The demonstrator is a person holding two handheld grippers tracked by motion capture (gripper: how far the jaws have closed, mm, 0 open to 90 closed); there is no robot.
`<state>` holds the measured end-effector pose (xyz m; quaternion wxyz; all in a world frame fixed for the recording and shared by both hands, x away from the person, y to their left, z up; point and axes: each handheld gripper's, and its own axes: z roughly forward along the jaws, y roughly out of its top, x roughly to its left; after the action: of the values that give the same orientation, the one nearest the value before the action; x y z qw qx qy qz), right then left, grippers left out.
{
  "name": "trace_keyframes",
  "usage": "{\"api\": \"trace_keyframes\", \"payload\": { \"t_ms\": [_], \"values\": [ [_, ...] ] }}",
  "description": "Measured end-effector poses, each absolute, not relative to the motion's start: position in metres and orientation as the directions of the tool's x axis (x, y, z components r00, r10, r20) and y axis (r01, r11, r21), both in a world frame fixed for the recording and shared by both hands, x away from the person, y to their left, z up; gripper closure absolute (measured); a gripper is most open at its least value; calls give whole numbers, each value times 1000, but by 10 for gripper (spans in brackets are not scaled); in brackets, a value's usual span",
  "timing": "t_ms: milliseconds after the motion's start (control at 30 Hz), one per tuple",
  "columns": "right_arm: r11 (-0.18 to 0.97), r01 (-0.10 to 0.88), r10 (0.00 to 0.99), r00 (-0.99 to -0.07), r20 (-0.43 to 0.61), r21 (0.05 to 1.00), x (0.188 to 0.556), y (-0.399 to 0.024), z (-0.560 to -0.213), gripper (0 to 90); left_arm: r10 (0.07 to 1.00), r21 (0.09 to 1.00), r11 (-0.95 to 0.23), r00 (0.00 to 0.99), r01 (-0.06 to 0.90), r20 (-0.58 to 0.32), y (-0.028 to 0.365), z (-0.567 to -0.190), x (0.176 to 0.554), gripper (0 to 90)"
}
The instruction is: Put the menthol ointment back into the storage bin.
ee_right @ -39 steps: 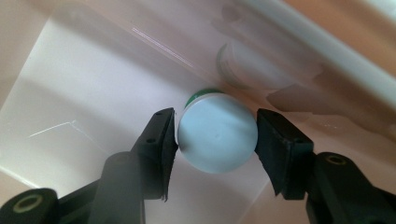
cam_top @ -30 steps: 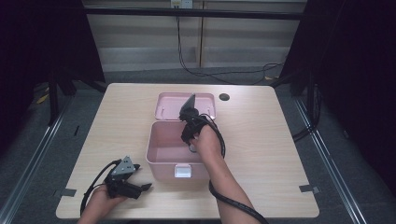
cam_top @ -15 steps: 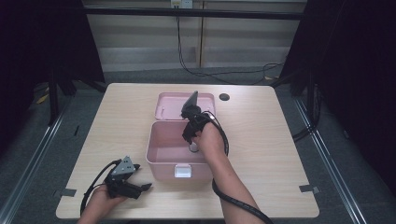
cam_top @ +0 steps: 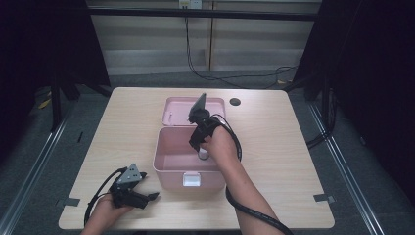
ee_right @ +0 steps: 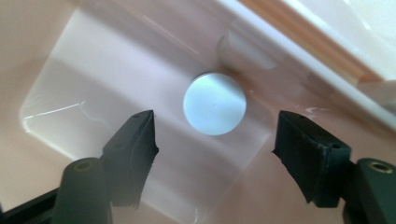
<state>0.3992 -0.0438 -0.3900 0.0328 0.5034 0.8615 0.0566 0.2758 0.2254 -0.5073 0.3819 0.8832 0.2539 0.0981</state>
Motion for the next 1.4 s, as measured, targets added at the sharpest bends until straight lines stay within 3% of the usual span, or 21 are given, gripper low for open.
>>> {"api": "trace_keyframes", "payload": {
  "t_ms": [767,1400],
  "values": [
    [574,808,815,-579,2,137,386,-41,-364,206,521,725,-579,853,373,-23,225,-507,276,138],
    [611,774,782,-623,23,168,367,-77,-334,208,522,723,-581,853,374,-21,225,-507,276,134]
  ]
}}
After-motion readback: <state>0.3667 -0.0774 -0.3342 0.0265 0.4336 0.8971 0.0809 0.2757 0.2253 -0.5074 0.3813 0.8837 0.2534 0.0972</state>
